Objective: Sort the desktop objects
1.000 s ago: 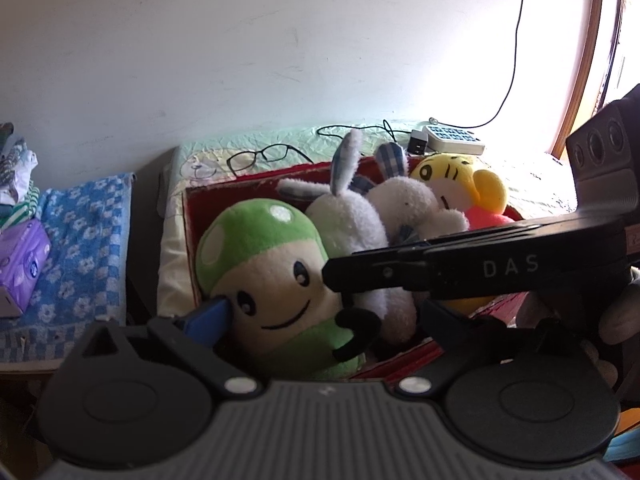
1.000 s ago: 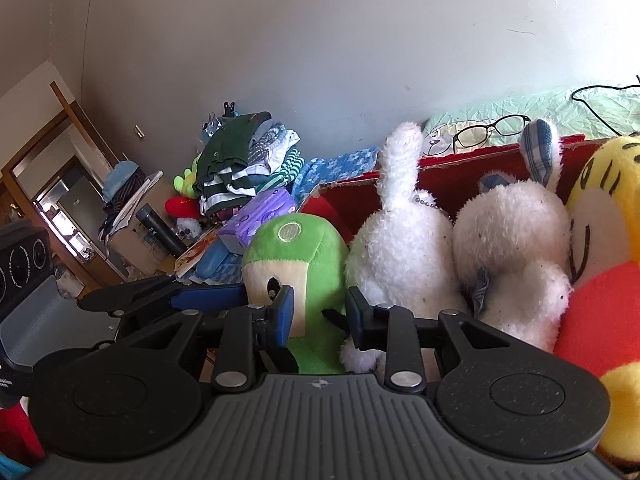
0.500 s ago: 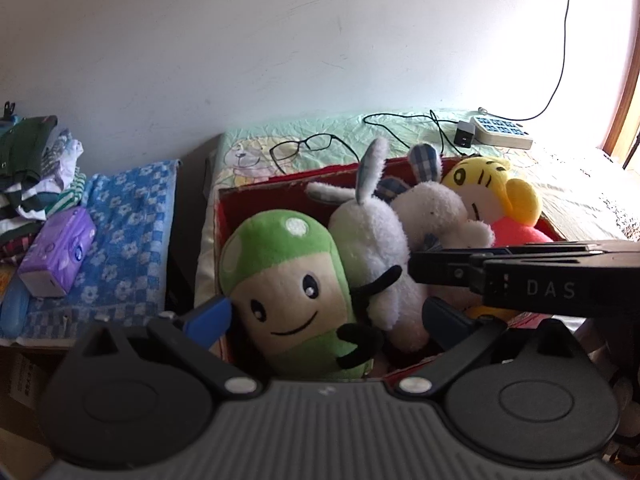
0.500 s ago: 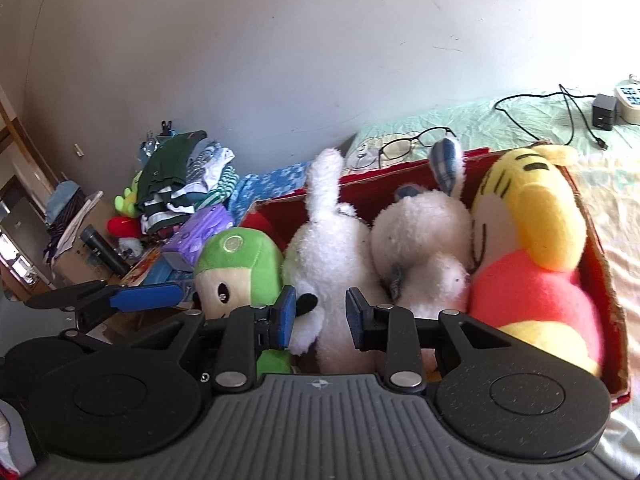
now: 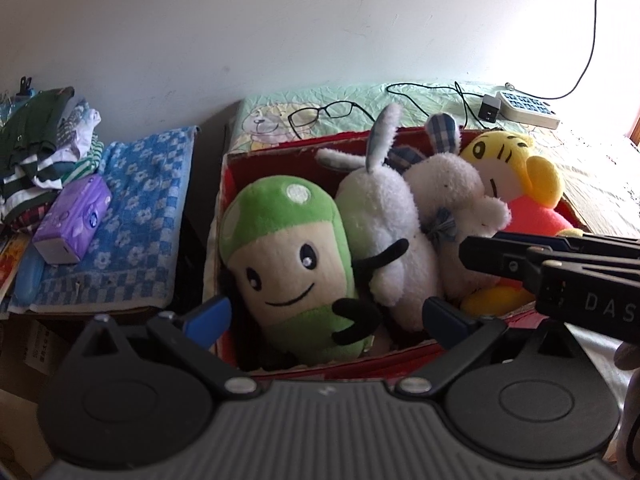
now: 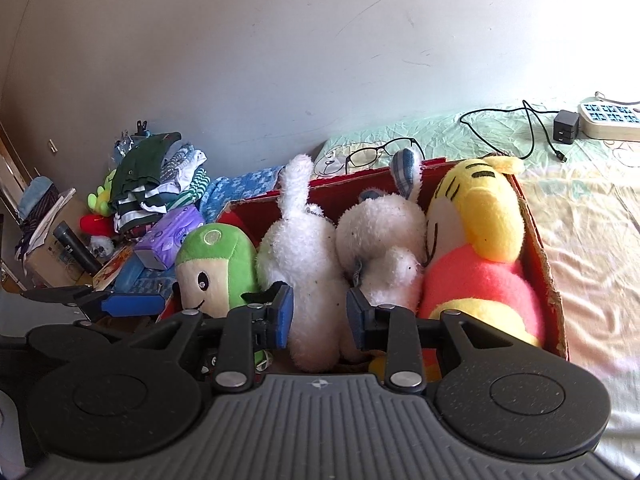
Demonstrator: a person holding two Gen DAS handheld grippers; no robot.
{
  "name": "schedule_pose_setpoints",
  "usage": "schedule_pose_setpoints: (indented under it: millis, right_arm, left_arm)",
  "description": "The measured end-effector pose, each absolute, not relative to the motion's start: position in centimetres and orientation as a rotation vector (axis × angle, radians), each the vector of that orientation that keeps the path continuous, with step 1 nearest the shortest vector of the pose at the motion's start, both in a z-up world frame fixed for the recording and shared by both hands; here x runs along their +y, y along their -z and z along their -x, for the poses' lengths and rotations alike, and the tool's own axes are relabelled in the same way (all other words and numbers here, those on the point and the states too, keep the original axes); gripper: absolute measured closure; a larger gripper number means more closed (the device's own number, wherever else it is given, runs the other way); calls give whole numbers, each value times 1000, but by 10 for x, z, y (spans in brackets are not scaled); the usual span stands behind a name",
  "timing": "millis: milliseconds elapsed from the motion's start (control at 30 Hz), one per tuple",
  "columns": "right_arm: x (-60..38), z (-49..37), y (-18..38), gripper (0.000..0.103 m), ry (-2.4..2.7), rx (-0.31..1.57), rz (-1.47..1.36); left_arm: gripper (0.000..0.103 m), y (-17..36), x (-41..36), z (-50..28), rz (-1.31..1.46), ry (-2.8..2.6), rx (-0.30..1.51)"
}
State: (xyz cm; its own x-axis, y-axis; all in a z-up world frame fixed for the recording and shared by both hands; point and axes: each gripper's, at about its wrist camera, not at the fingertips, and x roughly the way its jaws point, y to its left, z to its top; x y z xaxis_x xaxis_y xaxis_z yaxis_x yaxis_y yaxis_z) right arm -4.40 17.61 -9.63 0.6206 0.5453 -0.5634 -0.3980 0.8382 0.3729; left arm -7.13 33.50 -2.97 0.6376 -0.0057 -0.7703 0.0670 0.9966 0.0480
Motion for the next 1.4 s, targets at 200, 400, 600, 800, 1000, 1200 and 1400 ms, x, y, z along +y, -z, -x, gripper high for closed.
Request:
schedule_pose_setpoints:
  millis: [200, 400, 600, 800, 1000, 1200, 1400]
  right_arm:
    - [177, 49, 94, 68, -523, 722, -192]
    - [173, 54, 93, 68, -497, 725, -185]
    - [167, 57, 92, 68, -479, 726, -192]
    - [158, 64, 87, 66, -468, 712, -203]
    - [149, 70, 80, 63, -495, 693, -196]
    - [134, 67, 79, 63, -547, 701, -170]
    - [107, 69, 77, 62, -592, 722, -150]
  left_arm:
    - [1, 31, 330, 71, -91, 20, 897]
    - [1, 30, 324, 73, -113, 2, 907]
    - [1, 30, 319, 75, -114, -29, 905]
    - [1, 30, 313, 77, -121, -64, 895]
    - [1, 23, 300, 86, -128, -95, 882]
    - [1, 23, 279, 90, -105, -147, 913]
    - [1, 29, 245, 96, -94, -208, 967]
